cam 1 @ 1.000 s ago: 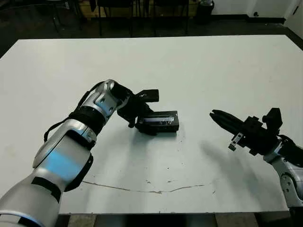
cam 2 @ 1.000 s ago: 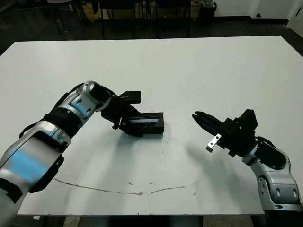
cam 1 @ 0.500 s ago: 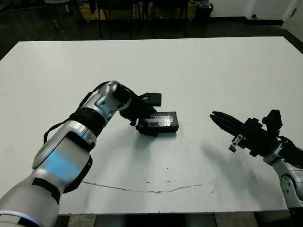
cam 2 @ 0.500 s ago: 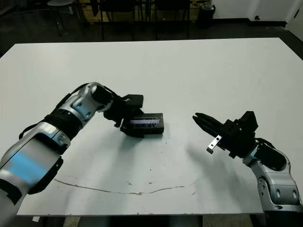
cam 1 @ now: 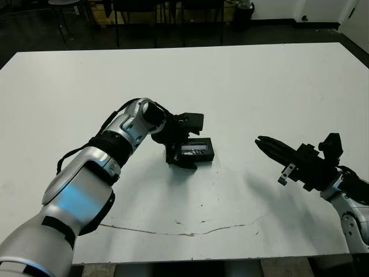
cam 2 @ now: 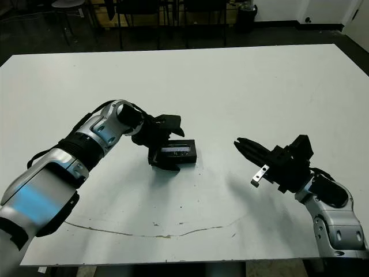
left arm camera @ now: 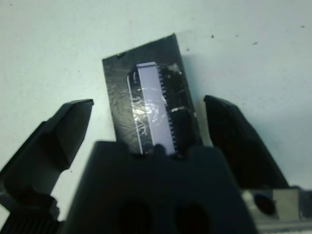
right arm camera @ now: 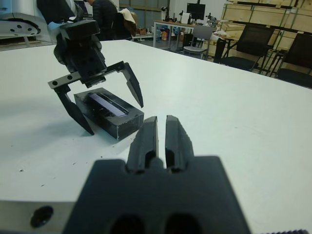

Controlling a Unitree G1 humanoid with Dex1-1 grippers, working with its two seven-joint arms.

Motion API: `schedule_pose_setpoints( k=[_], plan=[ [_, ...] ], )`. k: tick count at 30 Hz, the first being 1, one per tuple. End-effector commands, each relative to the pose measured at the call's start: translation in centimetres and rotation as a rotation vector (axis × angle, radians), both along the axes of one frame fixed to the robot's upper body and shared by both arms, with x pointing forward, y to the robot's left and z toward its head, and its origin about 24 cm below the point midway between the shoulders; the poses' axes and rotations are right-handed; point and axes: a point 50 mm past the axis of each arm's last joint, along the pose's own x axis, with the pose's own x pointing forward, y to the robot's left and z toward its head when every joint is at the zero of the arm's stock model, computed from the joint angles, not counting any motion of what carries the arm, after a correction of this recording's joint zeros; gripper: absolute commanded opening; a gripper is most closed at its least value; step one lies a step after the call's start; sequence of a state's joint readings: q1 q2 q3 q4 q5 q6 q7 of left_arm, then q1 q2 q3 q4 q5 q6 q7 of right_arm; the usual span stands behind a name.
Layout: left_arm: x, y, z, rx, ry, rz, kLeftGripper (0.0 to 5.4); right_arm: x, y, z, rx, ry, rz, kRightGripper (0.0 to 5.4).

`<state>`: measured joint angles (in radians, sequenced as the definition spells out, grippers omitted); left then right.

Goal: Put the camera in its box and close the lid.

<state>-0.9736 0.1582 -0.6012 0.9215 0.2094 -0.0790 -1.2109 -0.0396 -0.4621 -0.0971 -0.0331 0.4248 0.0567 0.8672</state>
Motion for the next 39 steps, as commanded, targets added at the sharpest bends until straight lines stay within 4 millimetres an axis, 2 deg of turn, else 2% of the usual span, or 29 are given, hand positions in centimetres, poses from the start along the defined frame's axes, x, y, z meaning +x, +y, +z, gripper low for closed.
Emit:
schedule_pose_setpoints(
  k=[1,11,16,22,28,31,34,36,39],
  plan=[
    [-3.0,2.5,-6.3,0.197,0.153,-0.021,5.38,0.1,0.0,-0.3,-0.010,0.014,0.004,0.00],
    [-2.9,5.9,-5.2,0.177,0.191,0.002,5.38,-0.2,0.2,-0.1,-0.055,-0.004,-0.007,0.00],
    [-4.2,9.0,-5.4,0.146,0.220,0.028,5.38,-0.2,0.2,-0.2,-0.070,-0.025,-0.007,0.00],
    [-5.8,12.5,-5.1,0.056,0.262,0.100,5.38,0.1,0.4,-0.7,-0.010,-0.008,0.010,0.00],
    [-7.0,14.6,-4.4,-0.003,0.255,0.169,5.38,0.2,0.6,-0.8,-0.025,-0.035,0.015,0.00],
    [-7.2,15.8,-3.9,-0.014,0.221,0.230,5.38,0.1,0.6,-0.8,-0.009,0.004,0.000,0.00],
    [-7.0,16.9,-2.7,-0.036,0.112,0.284,5.38,-0.1,0.6,-0.7,-0.018,-0.006,-0.011,0.00],
    [-6.6,17.6,-1.5,-0.097,0.064,0.387,5.38,-0.1,0.6,-0.7,-0.024,-0.016,-0.012,0.00],
    [-6.3,17.3,1.5,-0.290,-0.123,0.541,5.38,-0.1,0.6,-0.7,-0.023,-0.022,-0.007,0.00]
  ],
)
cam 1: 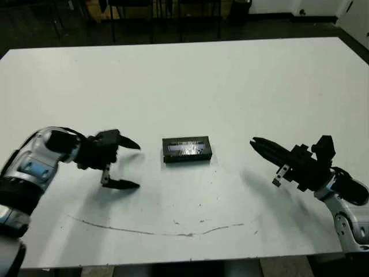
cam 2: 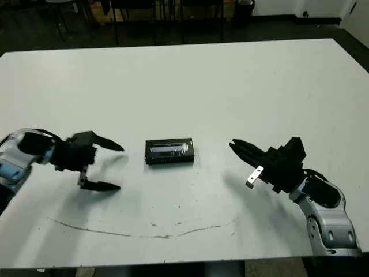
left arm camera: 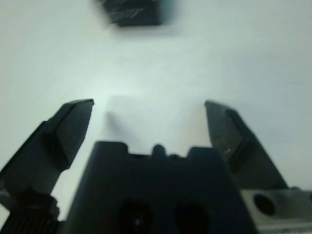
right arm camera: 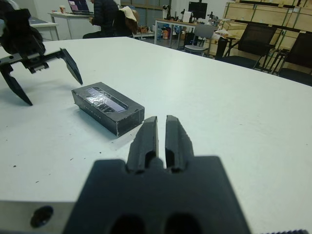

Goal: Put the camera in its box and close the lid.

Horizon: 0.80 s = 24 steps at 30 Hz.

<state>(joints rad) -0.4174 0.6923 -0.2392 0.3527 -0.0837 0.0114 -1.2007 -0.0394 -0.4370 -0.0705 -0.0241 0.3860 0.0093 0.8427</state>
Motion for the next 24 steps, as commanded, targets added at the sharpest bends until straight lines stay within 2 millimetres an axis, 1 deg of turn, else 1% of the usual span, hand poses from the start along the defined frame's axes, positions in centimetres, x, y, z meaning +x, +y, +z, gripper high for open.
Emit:
schedule_pose_setpoints(
  k=[1,4,6,9,12,15,17,21,24],
  plan=[
    [-0.4,0.1,2.0,-0.125,-0.160,0.181,5.38,-0.1,-0.1,-0.3,-0.010,-0.004,-0.003,0.00],
    [-0.5,-2.0,4.3,-0.311,-0.336,0.334,5.29,-0.1,-0.2,-0.2,-0.013,-0.001,-0.005,0.00],
    [-0.9,-3.7,5.2,-0.425,-0.400,0.408,5.09,0.0,-0.2,-0.2,-0.016,-0.006,-0.008,0.00],
    [-1.5,-6.4,5.8,-0.539,-0.415,0.445,4.56,0.0,-0.2,-0.2,-0.005,-0.006,-0.005,0.00],
    [-2.0,-8.8,6.1,-0.594,-0.404,0.437,3.99,0.0,-0.3,-0.2,-0.006,-0.002,-0.008,0.00],
    [-2.0,-10.7,5.7,-0.614,-0.370,0.440,3.41,0.0,-0.3,-0.1,0.002,0.010,-0.009,0.00],
    [-1.9,-11.7,5.1,-0.601,-0.329,0.442,3.03,0.1,-0.4,-0.2,0.016,0.013,-0.002,0.00],
    [-1.7,-13.6,3.3,-0.532,-0.256,0.447,2.23,0.1,-0.4,0.0,0.002,0.018,-0.008,0.00],
    [-1.7,-14.7,1.6,-0.472,-0.190,0.466,1.68,0.1,-0.3,-0.1,0.016,0.008,-0.007,0.00]
  ],
)
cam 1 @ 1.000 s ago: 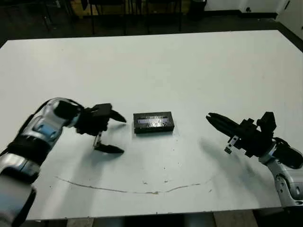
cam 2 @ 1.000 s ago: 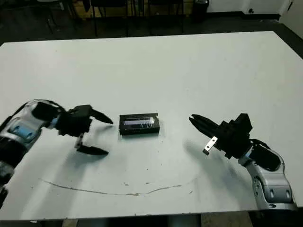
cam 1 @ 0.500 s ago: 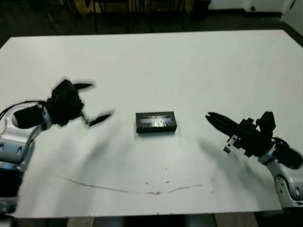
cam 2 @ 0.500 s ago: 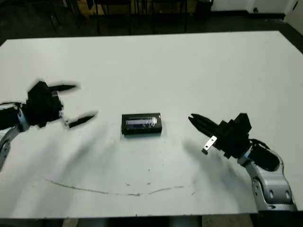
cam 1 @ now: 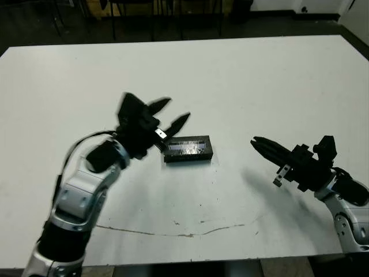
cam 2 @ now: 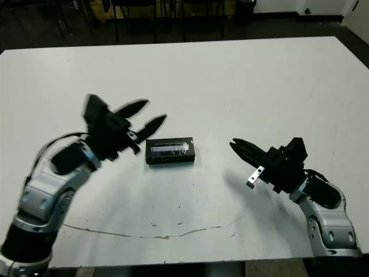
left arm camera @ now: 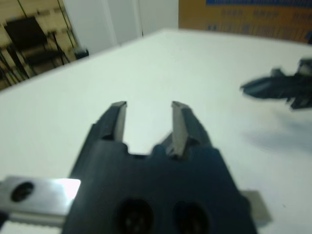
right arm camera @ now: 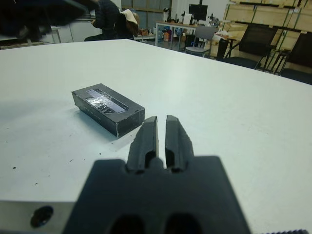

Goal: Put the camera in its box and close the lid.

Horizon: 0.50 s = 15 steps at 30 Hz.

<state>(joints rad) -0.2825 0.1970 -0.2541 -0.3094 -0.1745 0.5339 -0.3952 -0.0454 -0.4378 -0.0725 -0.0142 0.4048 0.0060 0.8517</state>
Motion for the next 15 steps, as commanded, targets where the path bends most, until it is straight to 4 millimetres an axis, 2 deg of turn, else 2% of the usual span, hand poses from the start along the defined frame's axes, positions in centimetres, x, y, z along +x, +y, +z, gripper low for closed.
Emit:
schedule_pose_setpoints(
  k=[1,8,12,15],
  plan=[
    [0.1,-0.9,-2.3,0.075,0.112,0.026,1.46,0.0,-0.3,-0.2,-0.002,0.008,-0.011,0.00],
    [-1.1,-1.6,-7.1,0.287,0.276,0.078,0.09,0.0,-0.3,0.0,-0.003,0.018,-0.010,0.00],
    [-1.8,-1.0,-8.8,0.345,0.331,0.083,0.01,-0.1,-0.4,0.0,-0.015,0.010,-0.012,0.00],
    [-2.0,-0.6,-9.1,0.340,0.373,0.086,0.01,0.0,-0.4,-0.1,0.000,0.024,-0.011,0.00]
  ],
)
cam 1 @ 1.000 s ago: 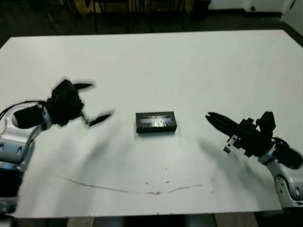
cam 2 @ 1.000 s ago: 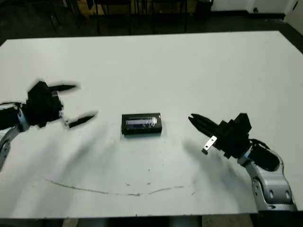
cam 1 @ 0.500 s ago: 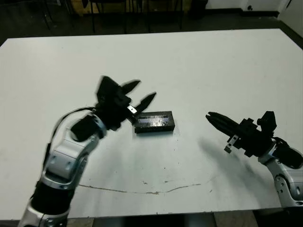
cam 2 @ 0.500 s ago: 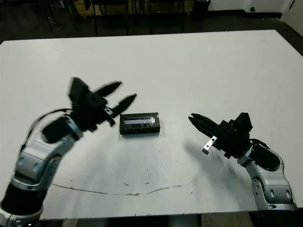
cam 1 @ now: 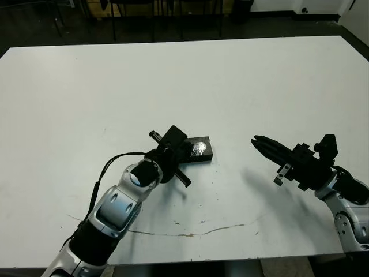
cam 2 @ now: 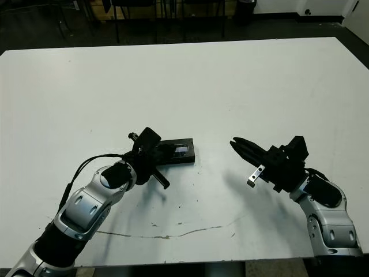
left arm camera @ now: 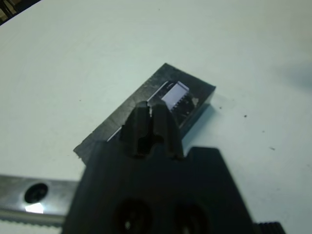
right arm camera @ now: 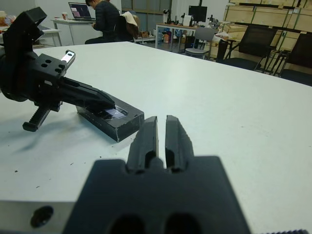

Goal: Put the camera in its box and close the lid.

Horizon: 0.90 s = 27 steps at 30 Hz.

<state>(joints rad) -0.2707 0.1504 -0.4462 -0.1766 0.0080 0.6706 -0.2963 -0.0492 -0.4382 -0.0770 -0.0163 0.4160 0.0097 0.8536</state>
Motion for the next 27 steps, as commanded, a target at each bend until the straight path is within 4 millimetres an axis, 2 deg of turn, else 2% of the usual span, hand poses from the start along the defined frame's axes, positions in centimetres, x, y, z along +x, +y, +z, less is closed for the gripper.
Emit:
schedule_pose_setpoints(
  k=[1,5,8,15,19,23,27],
  plan=[
    [-1.3,1.9,-3.5,0.077,0.191,0.044,0.01,-0.1,-0.3,-0.3,-0.007,0.029,-0.009,0.00],
    [-1.2,2.2,-2.7,0.062,0.200,0.054,0.01,0.0,-0.3,-0.3,-0.011,0.009,-0.008,0.00],
    [-1.3,2.4,-1.3,0.000,0.152,0.035,0.01,-0.1,-0.3,-0.2,0.008,0.020,-0.023,0.00],
    [-1.8,3.9,5.0,-0.160,-0.154,0.057,0.01,-0.7,0.4,1.2,0.041,-0.036,-0.126,0.00],
    [-2.2,5.6,7.5,-0.193,-0.327,0.089,0.01,-1.0,1.1,2.5,0.056,-0.046,-0.248,0.00],
    [-2.1,7.2,9.0,-0.229,-0.414,0.136,0.01,-0.4,1.2,3.8,0.028,-0.070,-0.353,0.00],
    [-1.5,8.8,8.9,-0.269,-0.458,0.240,0.01,1.2,1.0,4.2,0.015,-0.155,-0.413,0.00]
  ],
)
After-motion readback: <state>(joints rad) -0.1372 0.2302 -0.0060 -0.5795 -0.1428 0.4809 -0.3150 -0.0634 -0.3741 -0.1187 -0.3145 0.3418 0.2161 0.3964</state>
